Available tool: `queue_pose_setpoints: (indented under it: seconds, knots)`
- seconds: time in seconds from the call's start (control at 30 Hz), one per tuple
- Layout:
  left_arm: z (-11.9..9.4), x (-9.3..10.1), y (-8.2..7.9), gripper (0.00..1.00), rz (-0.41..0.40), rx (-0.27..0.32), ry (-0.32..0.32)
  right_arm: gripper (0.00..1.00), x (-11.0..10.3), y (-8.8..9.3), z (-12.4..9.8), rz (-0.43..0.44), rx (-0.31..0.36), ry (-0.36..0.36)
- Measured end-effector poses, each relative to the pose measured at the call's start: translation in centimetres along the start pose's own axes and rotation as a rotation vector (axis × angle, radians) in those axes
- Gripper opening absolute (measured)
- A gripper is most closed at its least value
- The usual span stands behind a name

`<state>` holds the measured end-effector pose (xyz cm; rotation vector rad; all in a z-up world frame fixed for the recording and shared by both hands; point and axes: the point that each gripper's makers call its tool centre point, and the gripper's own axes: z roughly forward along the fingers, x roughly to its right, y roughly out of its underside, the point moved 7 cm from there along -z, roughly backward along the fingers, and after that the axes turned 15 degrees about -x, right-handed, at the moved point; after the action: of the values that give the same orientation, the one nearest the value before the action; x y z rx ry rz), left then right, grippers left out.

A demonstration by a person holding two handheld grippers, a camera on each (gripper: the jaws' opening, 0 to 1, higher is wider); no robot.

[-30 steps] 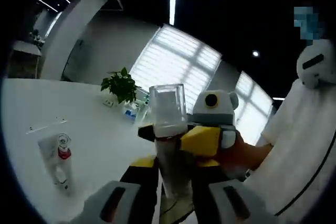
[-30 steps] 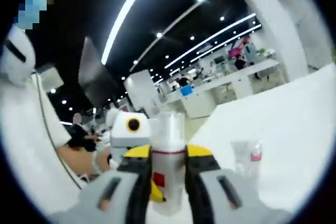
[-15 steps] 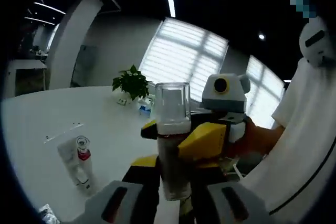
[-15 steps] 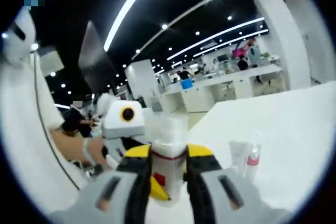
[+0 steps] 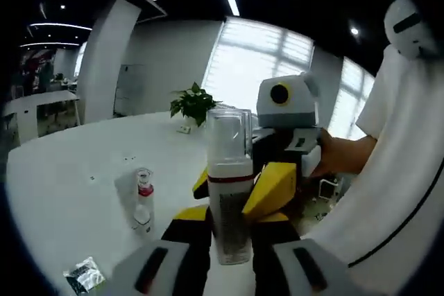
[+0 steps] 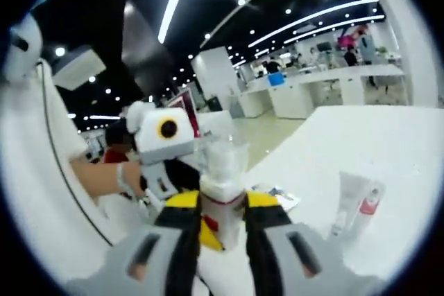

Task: Arrange the skincare products in the storage area until every visible bottle or jar stands upright without overlapping.

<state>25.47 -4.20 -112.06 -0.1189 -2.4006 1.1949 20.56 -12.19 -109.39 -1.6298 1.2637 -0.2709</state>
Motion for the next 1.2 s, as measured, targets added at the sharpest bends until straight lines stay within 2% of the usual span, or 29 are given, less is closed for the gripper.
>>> queue_pose_setpoints:
  seconds: [0.03, 0.1, 0.13, 0.2, 0.27, 0.3, 0.37, 0.43, 0.5, 0.57, 0.67, 0.7, 0.73, 0.8, 0.9, 0.97, 1.13, 1.2]
  knots:
    - [-0.4, 0.1, 0.4, 0.21, -0.043, 0.03, -0.01, 0.21, -0.3, -0.3, 0.5, -0.014, -0.025, -0.021]
    - [-0.9, -0.1, 0.7, 0.21, -0.054, 0.068, -0.028, 0.2, -0.5, -0.6, 0.9, -0.041, -0.023, -0.03]
    - [-1.2, -0.2, 0.9, 0.22, -0.042, 0.071, -0.057, 0.2, -0.4, -0.7, 1.4, -0.04, -0.025, -0.037]
    - [-1.6, -0.6, 1.4, 0.22, -0.015, 0.047, -0.132, 0.2, -0.4, -0.5, 2.1, -0.038, -0.027, -0.041]
    - [-2.2, -1.2, 2.3, 0.26, 0.024, 0.022, -0.249, 0.2, 0.1, -0.4, 3.0, -0.025, -0.029, -0.041]
    - [-2.3, -1.3, 2.5, 0.29, 0.024, 0.014, -0.269, 0.2, 0.2, -0.4, 3.1, -0.024, -0.028, -0.04]
    - [-3.0, -2.3, 4.2, 0.35, -0.005, -0.02, -0.359, 0.2, 1.3, -0.1, 3.5, -0.022, -0.021, 0.0]
    - [-3.7, -2.8, 5.2, 0.36, -0.072, -0.008, -0.408, 0.21, 2.8, 0.4, 3.5, -0.027, -0.029, 0.075]
    - [-4.3, -3.0, 5.8, 0.37, -0.088, 0.01, -0.407, 0.21, 4.1, 1.0, 3.3, -0.017, -0.034, 0.124]
    - [-5.1, -3.1, 6.7, 0.38, -0.098, 0.005, -0.413, 0.21, 6.3, 2.6, 2.8, 0.013, -0.032, 0.217]
    - [-6.5, -3.9, 7.6, 0.38, -0.113, -0.003, -0.47, 0.21, 9.1, 5.1, 2.5, 0.085, -0.038, 0.314]
    - [-6.9, -4.1, 7.8, 0.38, -0.136, 0.009, -0.479, 0.21, 9.4, 5.3, 2.4, 0.086, -0.037, 0.328]
    - [-7.3, -4.3, 7.9, 0.38, -0.17, 0.034, -0.482, 0.21, 10.0, 6.0, 2.3, 0.104, -0.042, 0.36]
    - [-8.0, -4.6, 7.9, 0.38, -0.226, 0.087, -0.467, 0.21, 11.2, 7.0, 1.9, 0.084, -0.046, 0.442]
    - [-8.4, -4.8, 8.0, 0.37, -0.221, 0.091, -0.472, 0.21, 12.3, 7.9, 1.7, 0.089, -0.038, 0.494]
    - [-8.6, -5.0, 8.0, 0.37, -0.229, 0.099, -0.478, 0.21, 13.5, 9.1, 1.6, 0.108, -0.05, 0.543]
    - [-8.6, -5.1, 7.9, 0.36, -0.264, 0.133, -0.476, 0.21, 15.4, 10.8, 2.2, 0.098, -0.087, 0.584]
    - [-8.3, -4.7, 7.6, 0.36, -0.257, 0.138, -0.473, 0.21, 16.4, 11.3, 2.5, 0.069, -0.068, 0.606]
